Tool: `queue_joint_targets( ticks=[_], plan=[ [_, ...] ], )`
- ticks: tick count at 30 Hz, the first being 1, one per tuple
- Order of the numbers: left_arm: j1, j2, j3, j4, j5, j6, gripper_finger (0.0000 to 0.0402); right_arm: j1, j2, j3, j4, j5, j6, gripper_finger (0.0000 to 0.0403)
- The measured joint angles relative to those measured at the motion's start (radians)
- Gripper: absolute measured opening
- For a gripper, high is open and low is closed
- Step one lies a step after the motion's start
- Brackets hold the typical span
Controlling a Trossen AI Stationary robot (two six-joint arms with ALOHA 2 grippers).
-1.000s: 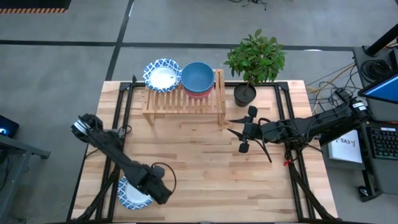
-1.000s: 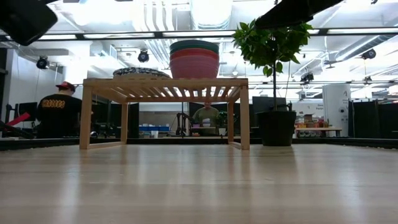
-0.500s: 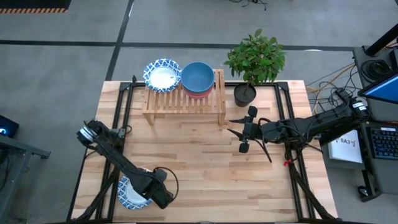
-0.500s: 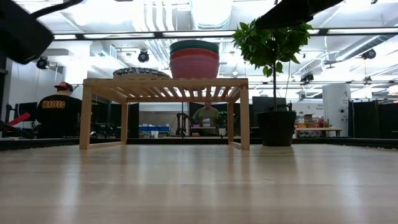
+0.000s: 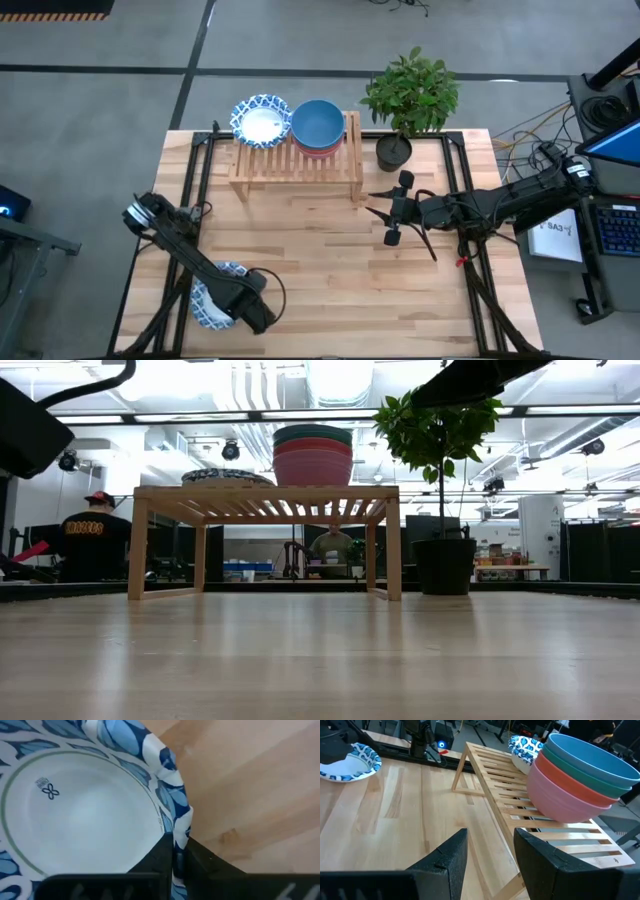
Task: Place and stack bowls onto a shelf
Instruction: Stack the white bowl on the top of the other white bowl on the shelf
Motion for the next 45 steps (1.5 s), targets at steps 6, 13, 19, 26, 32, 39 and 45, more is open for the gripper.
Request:
queue_joint_targets(
  ticks=[6, 13, 19, 26, 32, 39, 45],
  plan=[
    [0.0, -0.036, 0.0, 0.015, 0.033, 0.156, 0.0004, 0.0, 0.0, 0.0, -0.001, 0.0, -0.002, 0.015],
    [0.002, -0.12, 0.01, 0.12, -0.001, 0.501, 0.0001, 0.0, 0.0, 0.0, -0.015, 0.0, -0.002, 0.015],
    [0.025, -0.167, 0.102, -0.045, -0.104, 0.637, 0.0, 0.0, 0.0, 0.0, -0.016, 0.0, -0.002, 0.015],
    [0.045, -0.17, 0.32, -0.302, -0.29, 0.766, 0.0, 0.0, 0.0, 0.0, -0.015, 0.0, -0.002, 0.015],
    [0.052, -0.17, 0.492, -0.455, -0.447, 0.865, 0.0, 0.0, 0.0, 0.0, -0.016, 0.0, -0.003, 0.015],
    [0.097, -0.182, 0.606, -0.544, -0.611, 1.067, 0.0, 0.0, 0.0, 0.0, -0.021, 0.0, -0.006, 0.015],
    [0.21, -0.218, 0.596, -0.592, -0.703, 1.313, 0.0, 0.0, 0.0, 0.0, -0.03, 0.0, -0.013, 0.015]
  ],
)
